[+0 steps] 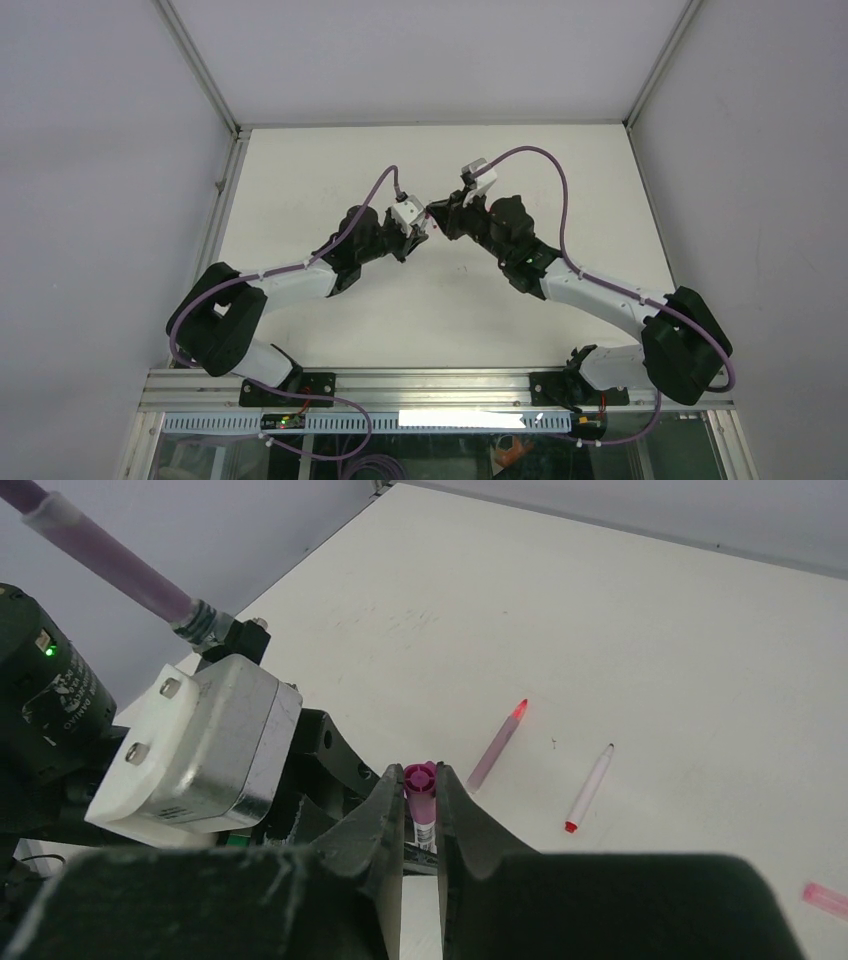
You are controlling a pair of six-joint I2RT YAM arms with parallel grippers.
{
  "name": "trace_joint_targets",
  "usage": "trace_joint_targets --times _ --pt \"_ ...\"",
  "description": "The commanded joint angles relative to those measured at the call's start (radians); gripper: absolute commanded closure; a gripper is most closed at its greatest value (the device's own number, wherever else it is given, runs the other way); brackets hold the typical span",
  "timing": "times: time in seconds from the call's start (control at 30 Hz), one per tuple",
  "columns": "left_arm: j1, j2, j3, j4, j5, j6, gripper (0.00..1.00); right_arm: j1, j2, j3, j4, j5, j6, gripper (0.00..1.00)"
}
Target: Insert the pens into the pen caps
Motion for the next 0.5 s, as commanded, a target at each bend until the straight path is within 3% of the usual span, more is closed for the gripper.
trace_joint_targets --times 0.0,0.47 --pt "0.002 -0.095 0.045 0.294 -0.036 0.096 1.0 0.06 0.018 -0.045 -0.199 -0.107 0.066 1.0" --pt "0.002 -0.162 0.05 0.345 0.091 0.092 1.0 0.086 0.167 -0.018 -0.211 -0.121 0.11 1.0"
